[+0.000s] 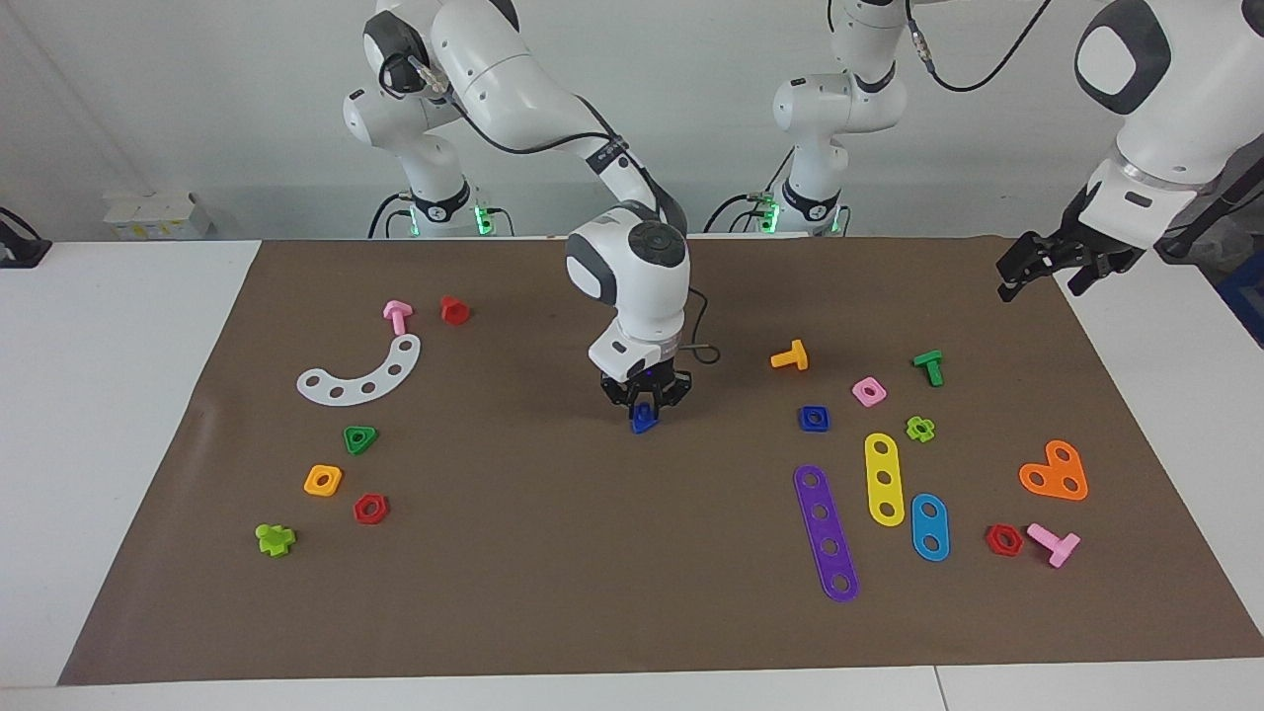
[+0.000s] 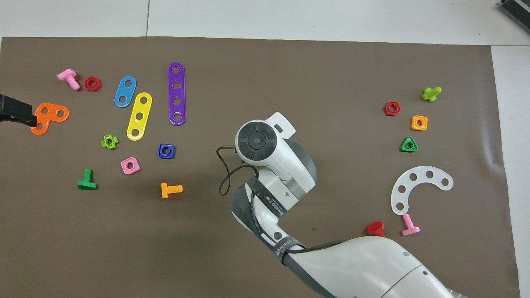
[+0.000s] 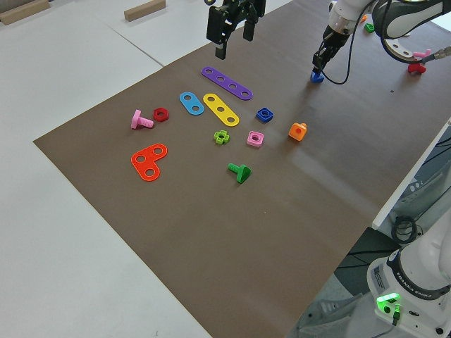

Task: Unscrew and place screws in storage area
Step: 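Grasp the blue triangle with the right gripper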

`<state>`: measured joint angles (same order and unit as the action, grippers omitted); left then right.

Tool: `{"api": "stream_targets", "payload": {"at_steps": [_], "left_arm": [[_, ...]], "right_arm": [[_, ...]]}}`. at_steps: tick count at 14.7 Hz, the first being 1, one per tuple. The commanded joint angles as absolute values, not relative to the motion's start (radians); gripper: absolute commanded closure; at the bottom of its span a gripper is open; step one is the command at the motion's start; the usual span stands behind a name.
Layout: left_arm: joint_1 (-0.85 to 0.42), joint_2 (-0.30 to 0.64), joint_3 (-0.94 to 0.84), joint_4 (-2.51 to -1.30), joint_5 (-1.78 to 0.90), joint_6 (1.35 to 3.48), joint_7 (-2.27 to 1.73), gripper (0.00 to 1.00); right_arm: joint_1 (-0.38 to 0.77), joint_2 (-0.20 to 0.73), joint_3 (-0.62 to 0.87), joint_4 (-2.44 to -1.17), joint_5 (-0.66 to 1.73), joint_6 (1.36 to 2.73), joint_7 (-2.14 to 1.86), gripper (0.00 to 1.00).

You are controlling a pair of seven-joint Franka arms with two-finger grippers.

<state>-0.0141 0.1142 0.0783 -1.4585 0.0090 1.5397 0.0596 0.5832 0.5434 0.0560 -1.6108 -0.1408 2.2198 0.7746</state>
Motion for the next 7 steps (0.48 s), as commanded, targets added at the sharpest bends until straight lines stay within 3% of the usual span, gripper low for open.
{"api": "stream_targets", "payload": {"at_steps": [1,4,7], "left_arm": [[-0.011,0.083,0.077,-1.499,-0.002,1.562,0.048,0.00],[-0.011,0.083,0.077,-1.499,-0.002,1.562,0.048,0.00],[-0.011,0.083,0.077,-1.499,0.000,1.562,0.049,0.00]], "right_arm": [[0.577,0.508,0.057,-1.628,-0.155,2.209,0.802,1.00],[0.530,0.463,0.057,-1.681,-0.155,2.221,0.790,1.00],[0.415,0.346,0.057,-1.866,-0.158,2.287,0.649,1.00]]}}
